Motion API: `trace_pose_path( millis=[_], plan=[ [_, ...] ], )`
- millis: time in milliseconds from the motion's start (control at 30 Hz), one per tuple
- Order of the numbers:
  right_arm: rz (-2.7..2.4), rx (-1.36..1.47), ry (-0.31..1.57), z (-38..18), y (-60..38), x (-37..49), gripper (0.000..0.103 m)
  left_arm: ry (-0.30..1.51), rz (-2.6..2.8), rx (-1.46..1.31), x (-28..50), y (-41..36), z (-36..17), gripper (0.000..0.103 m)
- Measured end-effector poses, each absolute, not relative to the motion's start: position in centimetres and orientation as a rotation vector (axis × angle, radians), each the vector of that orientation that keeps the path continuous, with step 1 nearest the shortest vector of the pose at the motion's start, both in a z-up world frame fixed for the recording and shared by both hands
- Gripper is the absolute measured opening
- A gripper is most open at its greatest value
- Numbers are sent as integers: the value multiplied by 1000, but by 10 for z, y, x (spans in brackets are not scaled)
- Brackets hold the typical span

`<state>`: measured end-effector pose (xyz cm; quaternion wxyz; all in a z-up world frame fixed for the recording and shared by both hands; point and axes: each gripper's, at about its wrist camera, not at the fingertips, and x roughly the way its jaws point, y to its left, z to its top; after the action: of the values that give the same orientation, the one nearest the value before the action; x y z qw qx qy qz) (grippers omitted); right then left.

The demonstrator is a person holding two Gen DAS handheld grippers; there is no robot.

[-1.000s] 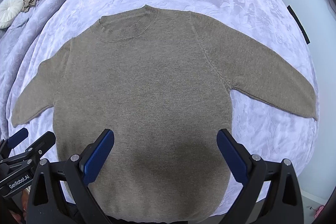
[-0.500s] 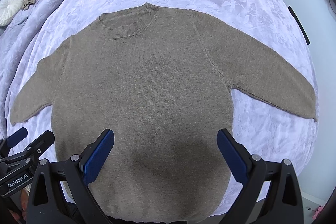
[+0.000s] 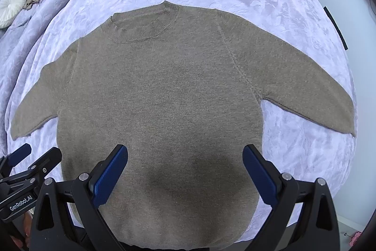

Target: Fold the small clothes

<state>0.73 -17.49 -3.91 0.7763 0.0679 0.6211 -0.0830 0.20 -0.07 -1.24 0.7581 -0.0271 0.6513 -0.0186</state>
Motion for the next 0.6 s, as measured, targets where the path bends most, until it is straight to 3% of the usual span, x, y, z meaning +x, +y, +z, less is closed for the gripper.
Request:
trace_pose_path(
  millis=[600],
  plan=[
    [-174,138,1362,-44,-173,13,99,1426,-33,-75,3,2,-18,103]
  ],
)
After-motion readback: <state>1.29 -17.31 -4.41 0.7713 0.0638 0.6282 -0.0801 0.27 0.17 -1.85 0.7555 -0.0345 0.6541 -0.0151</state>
